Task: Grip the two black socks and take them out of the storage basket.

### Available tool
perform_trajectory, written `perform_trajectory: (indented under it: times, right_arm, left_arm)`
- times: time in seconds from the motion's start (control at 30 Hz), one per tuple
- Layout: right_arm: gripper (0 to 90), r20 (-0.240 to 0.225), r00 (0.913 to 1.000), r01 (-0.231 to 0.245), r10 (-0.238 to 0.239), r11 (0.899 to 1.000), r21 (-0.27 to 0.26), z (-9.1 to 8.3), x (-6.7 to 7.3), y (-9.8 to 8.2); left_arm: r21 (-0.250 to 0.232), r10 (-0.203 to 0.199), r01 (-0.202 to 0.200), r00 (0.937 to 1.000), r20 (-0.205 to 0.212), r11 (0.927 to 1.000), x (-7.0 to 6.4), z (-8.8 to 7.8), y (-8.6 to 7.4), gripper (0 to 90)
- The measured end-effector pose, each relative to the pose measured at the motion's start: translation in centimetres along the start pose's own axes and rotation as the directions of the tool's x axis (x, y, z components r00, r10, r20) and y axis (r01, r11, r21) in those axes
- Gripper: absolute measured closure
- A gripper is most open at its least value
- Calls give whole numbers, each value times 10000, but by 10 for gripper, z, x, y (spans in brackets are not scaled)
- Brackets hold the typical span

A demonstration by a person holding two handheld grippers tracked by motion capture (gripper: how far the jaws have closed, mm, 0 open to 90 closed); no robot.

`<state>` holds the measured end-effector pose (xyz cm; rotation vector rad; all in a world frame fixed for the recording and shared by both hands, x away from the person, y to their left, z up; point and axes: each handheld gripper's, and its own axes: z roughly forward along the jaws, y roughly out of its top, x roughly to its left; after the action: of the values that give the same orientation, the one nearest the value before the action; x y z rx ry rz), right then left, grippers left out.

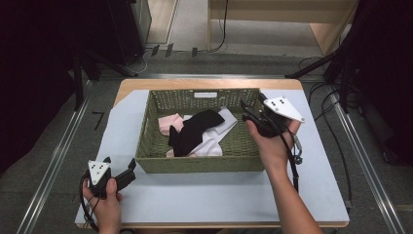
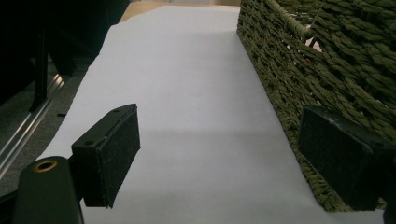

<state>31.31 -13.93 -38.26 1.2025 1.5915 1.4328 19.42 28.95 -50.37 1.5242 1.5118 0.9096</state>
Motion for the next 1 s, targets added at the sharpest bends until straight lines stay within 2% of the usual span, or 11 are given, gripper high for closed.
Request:
perform_trajectory:
  times: [0.33,0.37,0.43,0.47,0.63,0.8,0.83,0.87,0.9,0.97,1.0]
  right_arm:
    - [398,-492,9988,44,-7,9972,744,38,41,-10]
    - [416,-632,9979,214,-151,9948,995,45,51,-13]
    - [418,-721,9973,237,-160,9939,1076,47,55,-14]
    - [421,-829,9960,451,-341,9899,1346,54,65,-18]
    - [420,-1040,9935,652,-470,9815,1798,65,79,-26]
    - [420,-1430,9888,826,-422,9534,2901,77,90,-34]
    - [424,-1534,9873,903,-421,9421,3229,81,92,-36]
    - [424,-1534,9873,903,-421,9421,3229,81,92,-36]
    - [425,-1591,9865,911,-382,9358,3404,82,92,-37]
    - [423,-1733,9846,866,-215,9219,3777,84,94,-39]
    - [423,-1805,9836,765,-8,9078,4125,87,95,-40]
  left_arm:
    - [31,-55,55,10000,22,10000,0,1,0,146]
    - [42,-46,46,10000,23,10000,0,1,0,146]
    - [50,-57,57,10000,19,10000,0,1,0,146]
    - [56,-63,62,10000,21,10000,0,1,0,146]
    - [66,-67,67,10000,31,10000,1,1,0,146]
    - [95,-78,77,10000,30,9999,1,1,1,146]
    - [113,-85,85,10000,18,9999,0,2,1,146]
    - [113,-85,85,10000,18,9999,0,2,1,146]
    - [135,-84,84,10000,18,9999,0,1,1,146]
    - [131,-65,65,10000,20,9999,0,1,1,146]
    - [147,-21,21,10000,9,9999,0,1,1,146]
